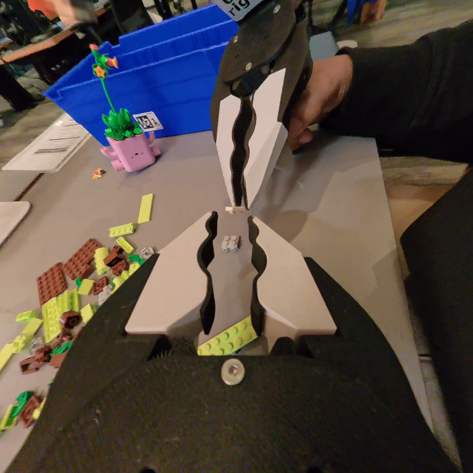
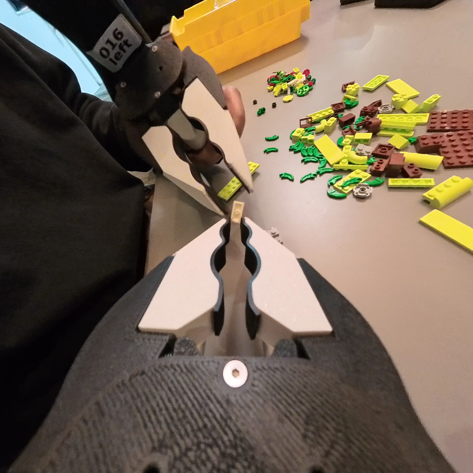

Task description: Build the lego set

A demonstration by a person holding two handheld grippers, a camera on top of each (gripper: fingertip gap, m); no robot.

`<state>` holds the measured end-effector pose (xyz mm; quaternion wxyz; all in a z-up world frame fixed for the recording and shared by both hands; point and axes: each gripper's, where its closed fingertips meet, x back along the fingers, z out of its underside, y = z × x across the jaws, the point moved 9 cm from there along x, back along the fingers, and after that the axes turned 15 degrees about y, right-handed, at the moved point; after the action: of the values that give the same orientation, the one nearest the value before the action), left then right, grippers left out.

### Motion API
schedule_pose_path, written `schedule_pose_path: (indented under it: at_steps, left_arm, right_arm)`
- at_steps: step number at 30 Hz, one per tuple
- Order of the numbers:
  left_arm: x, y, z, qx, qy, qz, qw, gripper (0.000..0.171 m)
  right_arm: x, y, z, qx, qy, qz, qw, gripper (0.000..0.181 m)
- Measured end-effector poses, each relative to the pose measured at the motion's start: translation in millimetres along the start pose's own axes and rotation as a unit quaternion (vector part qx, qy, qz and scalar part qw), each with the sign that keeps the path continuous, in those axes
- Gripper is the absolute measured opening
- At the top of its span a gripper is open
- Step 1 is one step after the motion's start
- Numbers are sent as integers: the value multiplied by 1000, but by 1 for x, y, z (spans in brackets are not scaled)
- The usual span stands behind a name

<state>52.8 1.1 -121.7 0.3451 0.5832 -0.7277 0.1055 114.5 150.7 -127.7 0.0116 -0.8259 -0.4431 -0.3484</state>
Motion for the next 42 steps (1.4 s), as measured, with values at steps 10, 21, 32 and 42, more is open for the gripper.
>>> schedule_pose_path:
  at_steps: [10, 21, 32, 42]
  left_arm:
    - [-3, -18, 5, -104, 14, -50, 993, 17]
    - [0, -3, 0, 26, -15, -9, 1000, 1]
    - [9, 48, 17, 426, -159, 234, 859, 0]
    - [6, 45, 16, 428, -167, 279, 843, 0]
  right_arm:
    - [-9, 2, 2, -13, 39, -27, 999, 5]
    - [2, -2, -5, -16, -37, -4, 999, 11]
    - [-2, 24, -27, 203, -101, 352, 908, 25]
    - [-8, 22, -27, 174, -108, 297, 933, 23]
